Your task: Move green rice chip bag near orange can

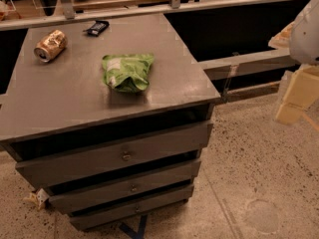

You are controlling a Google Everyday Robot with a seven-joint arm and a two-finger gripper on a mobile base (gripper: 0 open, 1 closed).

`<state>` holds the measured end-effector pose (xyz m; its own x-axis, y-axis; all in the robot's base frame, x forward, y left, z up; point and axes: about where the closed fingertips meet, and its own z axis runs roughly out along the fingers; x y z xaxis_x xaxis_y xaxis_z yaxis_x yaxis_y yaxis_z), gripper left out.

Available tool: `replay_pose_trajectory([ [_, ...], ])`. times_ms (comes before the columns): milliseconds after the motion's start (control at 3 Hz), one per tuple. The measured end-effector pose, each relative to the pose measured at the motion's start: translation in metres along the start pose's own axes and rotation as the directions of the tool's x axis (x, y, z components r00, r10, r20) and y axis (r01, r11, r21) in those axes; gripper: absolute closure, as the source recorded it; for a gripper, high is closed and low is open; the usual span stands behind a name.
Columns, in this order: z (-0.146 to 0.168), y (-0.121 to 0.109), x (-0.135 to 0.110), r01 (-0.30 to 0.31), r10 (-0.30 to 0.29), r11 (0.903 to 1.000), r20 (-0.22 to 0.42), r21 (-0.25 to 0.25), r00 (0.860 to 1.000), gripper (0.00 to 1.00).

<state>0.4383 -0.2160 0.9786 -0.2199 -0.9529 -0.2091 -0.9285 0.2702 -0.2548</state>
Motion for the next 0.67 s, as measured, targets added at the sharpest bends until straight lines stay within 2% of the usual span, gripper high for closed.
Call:
replay_pose_trajectory([
  [333, 0.0000, 0.0000, 0.0000, 0.000, 0.000, 1.0000, 0.000, 0.000, 1.000, 0.00],
  [667, 0.0010, -0.0076, -0.0067, -0.056, 0.054, 0.9983, 0.078, 0.020, 0.996, 0.00],
])
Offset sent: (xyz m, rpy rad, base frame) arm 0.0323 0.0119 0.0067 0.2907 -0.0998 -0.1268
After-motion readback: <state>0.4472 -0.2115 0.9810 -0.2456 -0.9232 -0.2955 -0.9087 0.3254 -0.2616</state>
